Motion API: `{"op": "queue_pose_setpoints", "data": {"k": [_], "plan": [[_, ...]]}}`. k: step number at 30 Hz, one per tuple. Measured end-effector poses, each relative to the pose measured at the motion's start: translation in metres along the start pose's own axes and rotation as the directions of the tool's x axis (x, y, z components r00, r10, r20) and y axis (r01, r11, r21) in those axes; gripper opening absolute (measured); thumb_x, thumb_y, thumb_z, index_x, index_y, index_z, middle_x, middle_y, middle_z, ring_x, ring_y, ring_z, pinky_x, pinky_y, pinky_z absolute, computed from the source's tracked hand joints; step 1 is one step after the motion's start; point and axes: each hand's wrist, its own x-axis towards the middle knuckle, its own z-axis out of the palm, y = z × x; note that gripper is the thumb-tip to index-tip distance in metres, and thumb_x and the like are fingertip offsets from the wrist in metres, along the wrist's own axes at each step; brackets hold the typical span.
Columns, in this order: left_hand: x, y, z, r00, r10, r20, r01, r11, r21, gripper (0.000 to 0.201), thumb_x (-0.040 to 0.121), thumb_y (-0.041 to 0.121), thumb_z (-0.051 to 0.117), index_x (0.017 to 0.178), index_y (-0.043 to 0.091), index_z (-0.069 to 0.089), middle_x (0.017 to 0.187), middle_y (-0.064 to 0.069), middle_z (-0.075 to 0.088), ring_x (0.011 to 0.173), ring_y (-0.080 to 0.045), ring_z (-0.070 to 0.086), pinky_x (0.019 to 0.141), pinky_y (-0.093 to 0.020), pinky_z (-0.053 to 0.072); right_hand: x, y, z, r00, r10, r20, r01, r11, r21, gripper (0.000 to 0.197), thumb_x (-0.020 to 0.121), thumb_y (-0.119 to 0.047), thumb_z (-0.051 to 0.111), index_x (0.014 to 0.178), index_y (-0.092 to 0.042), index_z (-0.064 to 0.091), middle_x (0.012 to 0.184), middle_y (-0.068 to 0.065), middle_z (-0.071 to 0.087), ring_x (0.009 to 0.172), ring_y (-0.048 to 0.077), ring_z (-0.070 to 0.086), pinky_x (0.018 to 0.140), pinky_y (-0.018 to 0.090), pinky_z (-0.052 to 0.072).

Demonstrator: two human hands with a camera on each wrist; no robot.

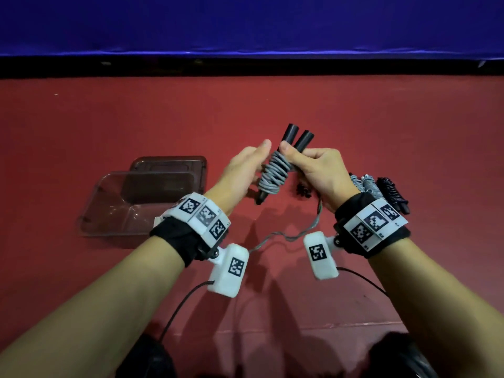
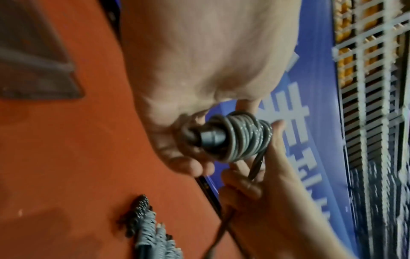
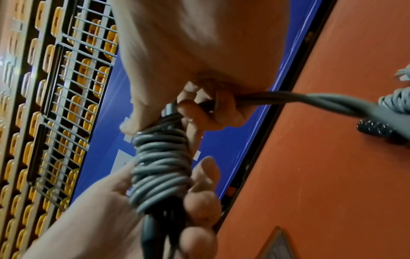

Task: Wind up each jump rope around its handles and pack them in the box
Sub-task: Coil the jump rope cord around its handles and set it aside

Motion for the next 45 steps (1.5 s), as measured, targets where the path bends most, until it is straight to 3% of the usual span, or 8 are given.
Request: {"op": "queue_pose_setpoints", "data": {"k": [3,9,14,21,26,32,38,45], "plan": [[-0.001,-0.003,-0.001,0.975,0.22,0.015,-0.217,0.948,0.234,0.022,0.085,0.04,0.081,0.098,0.029,0.067,0.09,0.008,0.072,0.077,-0.001,0.065,0.072,-0.02,0.052,0.003,0.009,0.0,0.994,0.023,-0.104,-0.026,0.999,-0.029,0.068,0.068,-0.064,0.084,0.054,-0.003,0.059,0.059,0.01,0.039,0.058,0.025,0.029,0.052,0.046,0.021],[0.003,-0.003,-0.011,0.995,0.093,0.046,-0.103,0.928,0.359,0.032,0.089,0.028,0.079,0.118,0.02,0.068,0.09,0.006,0.072,0.086,-0.004,0.069,0.075,-0.014,0.05,0.001,0.028,0.006,0.998,0.063,0.0,-0.063,0.995,-0.081,0.06,0.081,-0.059,0.077,0.059,-0.006,0.059,0.056,0.007,0.037,0.051,0.02,0.028,0.052,0.032,0.021],[0.003,-0.014,-0.018,0.999,0.038,0.03,-0.042,0.988,0.149,0.015,0.095,0.014,0.07,0.109,0.018,0.074,0.098,-0.002,0.077,0.086,-0.014,0.073,0.074,-0.029,0.058,0.003,0.018,-0.01,0.947,0.07,0.315,-0.024,0.989,-0.146,0.027,0.097,-0.032,0.067,0.088,-0.009,0.079,0.067,0.023,0.042,0.05,0.013,0.029,0.05,0.029,0.02],[-0.003,-0.008,-0.016,0.99,-0.059,0.131,0.069,0.994,-0.079,0.02,0.105,0.015,0.053,0.107,0.005,0.071,0.086,-0.018,0.072,0.068,-0.026,0.07,0.061,-0.032,0.057,0.004,0.018,-0.016,0.947,0.022,0.319,0.006,0.996,-0.087,0.033,0.089,-0.041,0.073,0.092,-0.009,0.081,0.073,0.031,0.061,0.051,0.017,0.028,0.056,0.038,0.019],[-0.005,-0.001,-0.009,0.967,-0.13,0.219,0.214,0.878,-0.428,0.034,0.109,0.024,0.038,0.104,0.002,0.063,0.078,-0.014,0.066,0.054,-0.019,0.057,0.046,-0.025,0.046,0.003,0.012,-0.008,0.987,0.0,0.159,-0.002,1.0,0.014,0.032,0.087,-0.042,0.077,0.104,-0.015,0.072,0.054,-0.013,0.054,0.045,0.009,0.038,0.047,0.024,0.025],[-0.012,-0.001,0.004,0.933,-0.182,0.311,0.325,0.798,-0.507,0.034,0.102,0.018,0.03,0.099,0.002,0.061,0.074,-0.012,0.063,0.045,-0.015,0.047,0.04,-0.022,0.037,-0.003,0.013,-0.01,0.95,-0.014,0.312,-0.003,0.999,0.053,0.058,0.083,-0.049,0.065,0.119,-0.005,0.068,0.057,-0.012,0.051,0.049,0.009,0.041,0.048,0.027,0.023],[0.002,-0.009,0.01,0.998,-0.051,-0.023,0.05,0.999,-0.004,0.031,0.106,0.045,0.046,0.108,0.019,0.062,0.078,-0.007,0.075,0.056,-0.022,0.067,0.055,-0.03,0.051,-0.001,0.021,-0.01,0.995,0.017,0.094,-0.017,1.0,0.0,0.038,0.081,-0.049,0.08,0.084,-0.011,0.079,0.061,-0.002,0.061,0.048,0.011,0.045,0.052,0.03,0.029],[0.011,-0.029,0.006,0.948,0.318,0.037,-0.301,0.85,0.433,0.014,0.088,0.047,0.071,0.099,0.038,0.068,0.091,0.017,0.073,0.091,-0.008,0.07,0.083,-0.028,0.053,0.002,0.028,-0.011,0.989,0.113,-0.098,-0.123,0.988,-0.098,0.06,0.071,-0.064,0.083,0.061,-0.008,0.065,0.051,0.007,0.054,0.054,0.02,0.042,0.057,0.035,0.031]]}}
